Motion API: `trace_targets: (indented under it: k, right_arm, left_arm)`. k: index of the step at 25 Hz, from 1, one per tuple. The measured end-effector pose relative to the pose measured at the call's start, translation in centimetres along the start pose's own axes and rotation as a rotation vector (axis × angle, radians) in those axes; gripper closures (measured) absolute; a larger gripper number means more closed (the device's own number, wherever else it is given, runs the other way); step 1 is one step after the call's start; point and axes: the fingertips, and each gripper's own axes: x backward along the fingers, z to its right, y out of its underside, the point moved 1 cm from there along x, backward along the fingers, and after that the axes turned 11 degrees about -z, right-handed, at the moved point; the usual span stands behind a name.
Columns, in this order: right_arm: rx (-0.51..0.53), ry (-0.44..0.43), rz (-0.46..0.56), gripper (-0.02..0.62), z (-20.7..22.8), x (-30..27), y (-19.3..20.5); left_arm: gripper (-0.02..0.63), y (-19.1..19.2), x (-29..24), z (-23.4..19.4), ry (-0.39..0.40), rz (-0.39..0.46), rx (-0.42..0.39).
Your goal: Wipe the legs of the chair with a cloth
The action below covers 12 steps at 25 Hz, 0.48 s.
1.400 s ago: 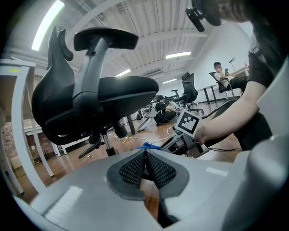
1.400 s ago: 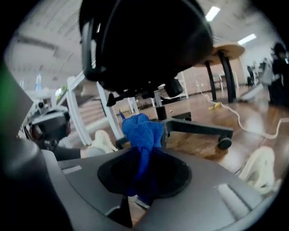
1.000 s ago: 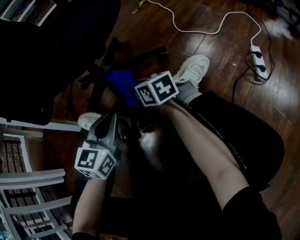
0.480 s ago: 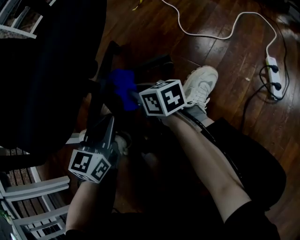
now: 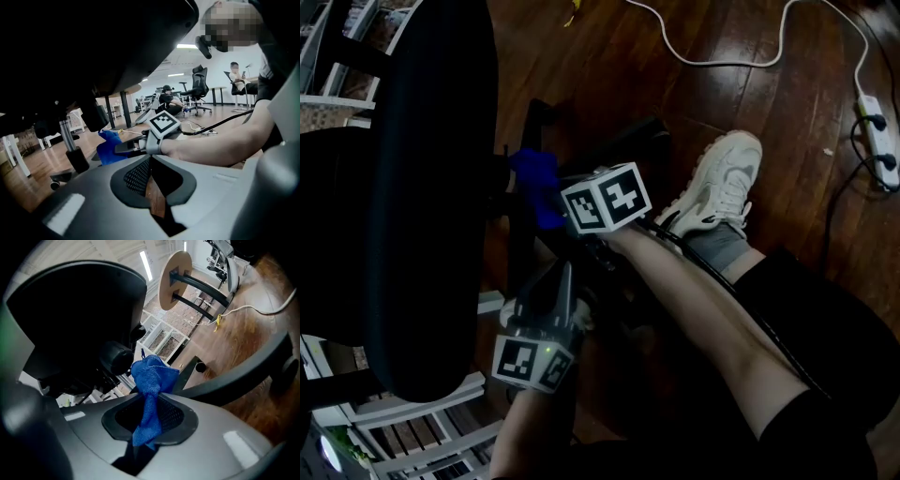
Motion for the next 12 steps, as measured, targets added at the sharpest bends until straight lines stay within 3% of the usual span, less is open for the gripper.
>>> trace_targets:
  k: [4, 7, 12]
  right_arm:
    - [0.082, 0.083, 0.014, 0.503, -0.1, -3.2, -2.0]
    - [0.122, 0.164, -0.041, 0.504, -0.1, -5.3, -1.6]
    - [0.219, 0.338, -0.102, 0.503, 1.6, -5.2, -1.6]
  left_arm:
    - [0.600, 0.5, 0.0, -1.0, -0.034, 0.007, 0.053]
    - [0.600, 1.2, 0.3, -1.2, -0.072, -0.010, 0.092]
    - [0.600, 0.9, 0.3, -1.5, -0.083, -0.025, 0.030]
